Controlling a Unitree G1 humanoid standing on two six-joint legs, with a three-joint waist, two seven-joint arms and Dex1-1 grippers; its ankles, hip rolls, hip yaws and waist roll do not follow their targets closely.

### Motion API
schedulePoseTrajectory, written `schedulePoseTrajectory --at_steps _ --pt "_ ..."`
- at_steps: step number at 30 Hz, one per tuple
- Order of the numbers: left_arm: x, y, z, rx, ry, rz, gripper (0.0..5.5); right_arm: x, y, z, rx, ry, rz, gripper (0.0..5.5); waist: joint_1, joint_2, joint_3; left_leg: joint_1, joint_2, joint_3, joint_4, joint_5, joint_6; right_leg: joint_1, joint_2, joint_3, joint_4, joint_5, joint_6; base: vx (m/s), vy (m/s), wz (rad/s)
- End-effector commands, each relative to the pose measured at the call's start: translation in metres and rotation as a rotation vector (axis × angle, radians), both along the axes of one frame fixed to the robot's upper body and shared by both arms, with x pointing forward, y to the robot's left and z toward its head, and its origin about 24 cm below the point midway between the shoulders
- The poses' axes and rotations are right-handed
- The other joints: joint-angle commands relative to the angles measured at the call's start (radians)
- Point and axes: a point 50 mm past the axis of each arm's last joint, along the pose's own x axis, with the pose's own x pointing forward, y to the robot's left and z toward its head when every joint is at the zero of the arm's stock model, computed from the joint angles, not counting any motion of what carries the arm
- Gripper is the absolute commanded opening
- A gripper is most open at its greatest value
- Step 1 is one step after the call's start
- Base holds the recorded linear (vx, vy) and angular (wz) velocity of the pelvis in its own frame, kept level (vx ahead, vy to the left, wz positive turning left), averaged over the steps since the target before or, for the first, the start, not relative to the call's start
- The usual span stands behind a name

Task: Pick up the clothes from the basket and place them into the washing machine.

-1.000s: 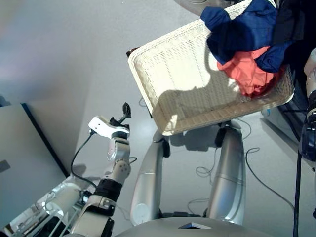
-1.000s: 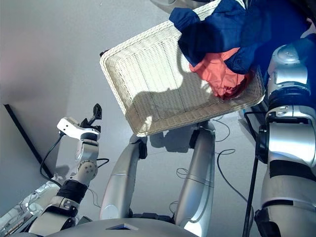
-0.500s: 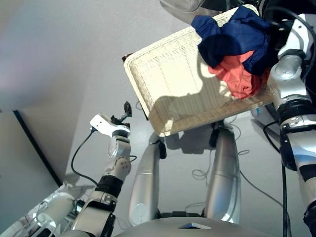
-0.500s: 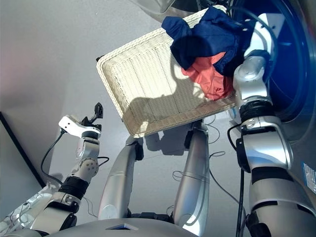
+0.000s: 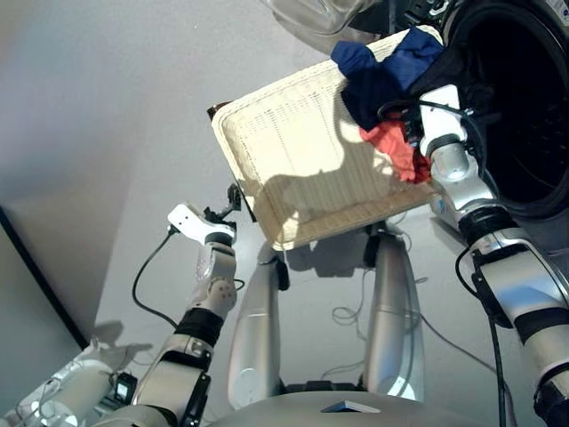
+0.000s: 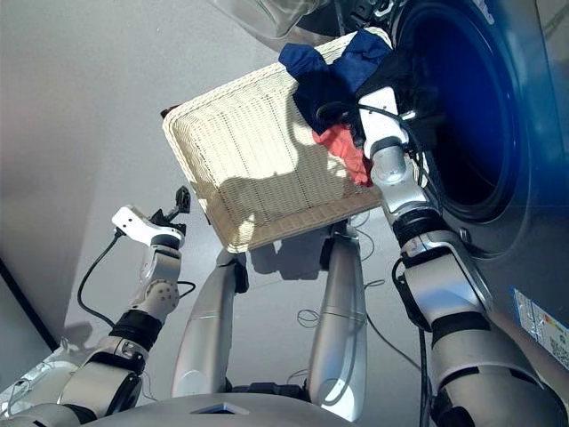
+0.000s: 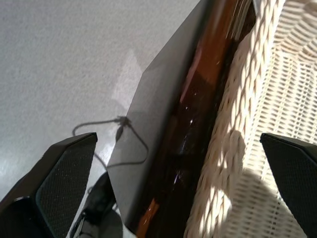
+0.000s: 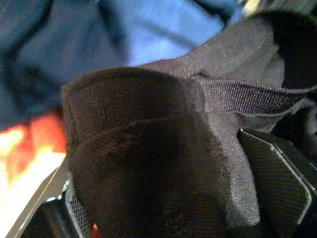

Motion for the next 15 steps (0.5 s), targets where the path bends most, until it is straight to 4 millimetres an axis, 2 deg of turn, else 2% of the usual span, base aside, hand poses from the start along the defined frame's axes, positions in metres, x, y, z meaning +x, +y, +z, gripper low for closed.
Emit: schedulePoseTrajectory --at_steps 1,4,5,6,7,12,13,15 --pt "0.007 0.017 0.02 0.077 -0.08 0.004 5.5 0.01 0.007 0.026 -0.065 -0.002 0.065 5.5 0.035 -0.02 0.027 0.006 0.03 -0.049 0.184 -0.142 0.007 -0.013 0.005 0.023 -0.061 0.13 0.095 0.0 0.0 0.0" --pt "0.008 0.012 0.018 0.082 -0.075 -0.027 5.5 0.011 0.008 0.018 -0.096 0.068 0.08 5.5 0.039 -0.019 0.032 -0.022 0.029 -0.056 0.208 -0.143 0.008 -0.041 0.007 0.024 -0.026 0.12 0.09 0.03 -0.009 0.021" --pt "0.008 0.01 0.018 0.087 -0.074 -0.037 5.5 0.011 0.008 0.016 -0.104 0.087 0.085 5.5 0.047 -0.014 0.035 -0.016 0.034 -0.063 0.22 -0.172 0.005 -0.044 0.013 0.023 0.005 0.084 0.097 0.089 -0.03 0.098" --pt "0.008 0.01 0.017 0.09 -0.071 -0.041 5.5 0.011 0.008 0.016 -0.108 0.095 0.084 5.5 0.048 -0.013 0.037 -0.024 0.032 -0.065 0.225 -0.172 0.005 -0.051 0.012 0.023 0.01 0.084 0.097 0.0 0.0 0.0" --pt "0.009 0.01 0.019 0.097 -0.076 -0.045 5.5 0.012 0.006 0.022 -0.106 0.078 0.069 5.5 0.045 -0.014 0.04 -0.048 0.024 -0.066 0.223 -0.142 0.008 -0.066 0.009 0.024 -0.006 0.116 0.088 -0.083 0.0 0.113" --pt "0.009 0.007 0.022 0.109 -0.082 -0.059 5.5 0.015 -0.012 0.05 0.123 -0.019 -0.033 5.5 0.059 0.001 0.062 -0.066 0.026 -0.068 0.232 -0.137 0.007 -0.093 0.006 0.027 0.027 0.109 0.088 0.0 0.0 0.03" --pt "0.009 0.007 0.021 0.109 -0.08 -0.059 5.5 0.015 -0.012 0.049 0.122 -0.016 -0.033 5.5 0.063 0.004 0.061 -0.051 0.032 -0.07 0.236 -0.166 0.004 -0.085 0.01 0.028 0.046 0.076 0.097 0.09 -0.013 -0.016" --pt "0.007 0.007 0.021 0.129 -0.078 -0.07 5.5 0.015 -0.024 0.064 0.168 -0.043 -0.092 5.5 0.068 0.011 0.066 -0.056 0.029 -0.069 0.242 -0.164 0.003 -0.092 0.009 0.028 0.057 0.075 0.096 0.048 -0.004 -0.005"
